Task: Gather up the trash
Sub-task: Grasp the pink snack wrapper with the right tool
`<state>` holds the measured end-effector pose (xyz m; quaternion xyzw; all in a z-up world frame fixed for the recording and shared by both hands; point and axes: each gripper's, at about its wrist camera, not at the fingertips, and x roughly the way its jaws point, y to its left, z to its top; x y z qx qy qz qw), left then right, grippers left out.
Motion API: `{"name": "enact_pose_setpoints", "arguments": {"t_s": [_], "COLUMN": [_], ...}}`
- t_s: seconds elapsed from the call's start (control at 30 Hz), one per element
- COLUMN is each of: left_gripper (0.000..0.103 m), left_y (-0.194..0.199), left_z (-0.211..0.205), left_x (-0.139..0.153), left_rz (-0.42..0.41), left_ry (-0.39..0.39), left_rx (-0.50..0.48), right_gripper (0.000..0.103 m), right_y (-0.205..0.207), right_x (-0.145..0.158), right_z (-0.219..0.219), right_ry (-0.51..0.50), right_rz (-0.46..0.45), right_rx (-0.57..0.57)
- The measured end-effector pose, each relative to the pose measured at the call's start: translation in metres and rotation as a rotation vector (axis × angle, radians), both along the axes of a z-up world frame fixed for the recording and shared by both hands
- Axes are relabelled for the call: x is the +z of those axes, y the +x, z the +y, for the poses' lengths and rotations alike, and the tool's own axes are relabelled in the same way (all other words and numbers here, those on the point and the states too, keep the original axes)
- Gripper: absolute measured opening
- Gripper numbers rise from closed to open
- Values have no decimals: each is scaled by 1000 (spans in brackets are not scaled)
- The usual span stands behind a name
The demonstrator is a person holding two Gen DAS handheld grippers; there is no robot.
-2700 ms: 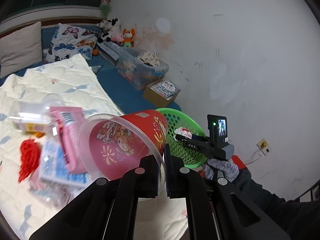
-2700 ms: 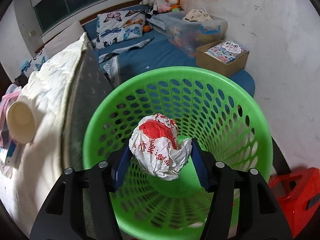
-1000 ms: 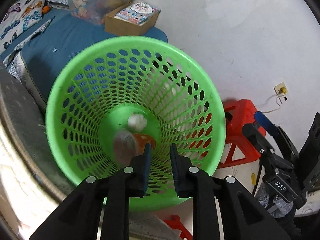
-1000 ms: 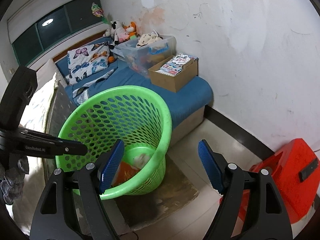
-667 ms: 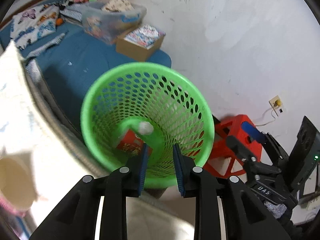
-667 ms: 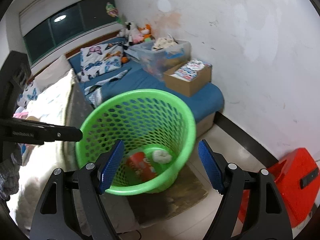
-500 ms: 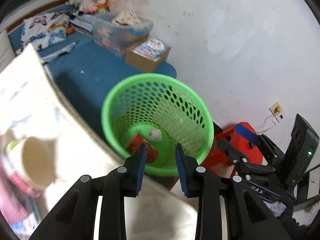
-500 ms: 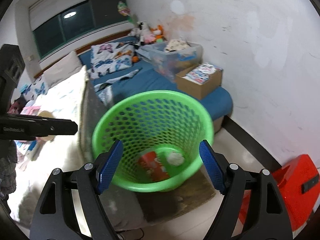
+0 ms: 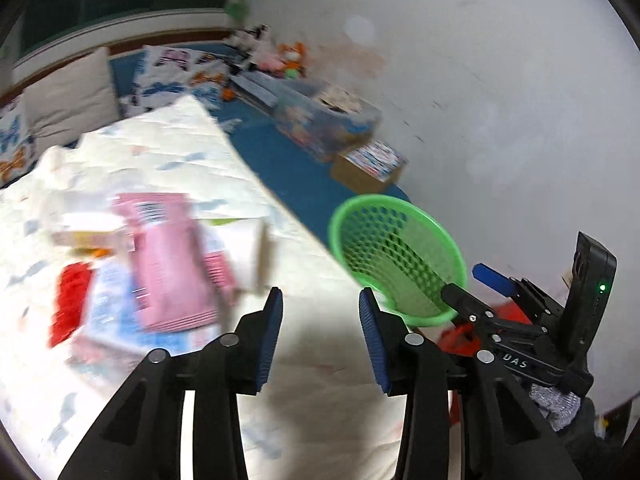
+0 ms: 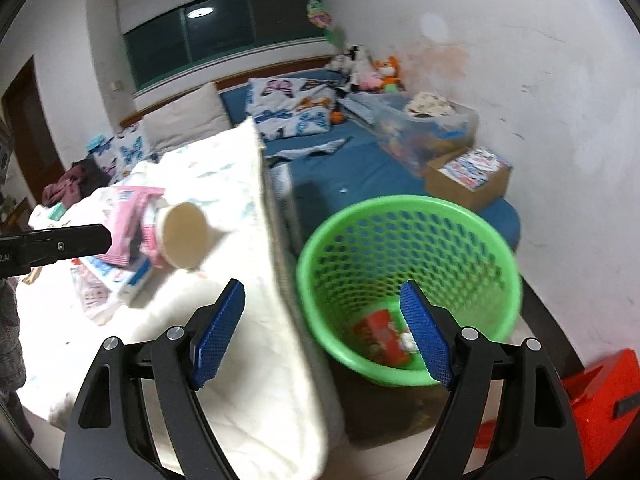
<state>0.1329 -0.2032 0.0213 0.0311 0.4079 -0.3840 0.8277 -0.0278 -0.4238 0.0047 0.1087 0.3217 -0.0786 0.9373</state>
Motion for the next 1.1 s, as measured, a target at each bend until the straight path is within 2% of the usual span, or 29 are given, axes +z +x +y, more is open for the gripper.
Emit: {"name": "enact_pose_setpoints", "arguments": {"t_s": [0.23, 0.53, 0.77, 0.83, 0.97, 1.1], "left_gripper": [40, 41, 41, 41, 41, 41], "left_y": [2, 3, 0, 2, 5, 6], "left_z": [66, 137, 165, 169, 175, 179], "left_x": [1, -10, -18, -22, -27, -32], "left_rz": [-16, 9, 29, 31, 47, 58], "left_ry": [-37, -57, -77, -76, -88, -91], "left_rx": [159, 308, 363, 372, 384, 385], "right_gripper": [80, 80, 79, 77, 74, 67], "right_y": [31, 83, 125, 133, 150, 163], "right_x": [12, 23, 20, 19, 16, 9], "right_z": [42, 91, 116, 122, 138, 144], "right_ry": [18, 116, 188, 199, 185, 176], "right_rz": [-7, 1, 43, 54, 75, 101], "right_rx": [131, 278, 327, 332, 345, 343]}}
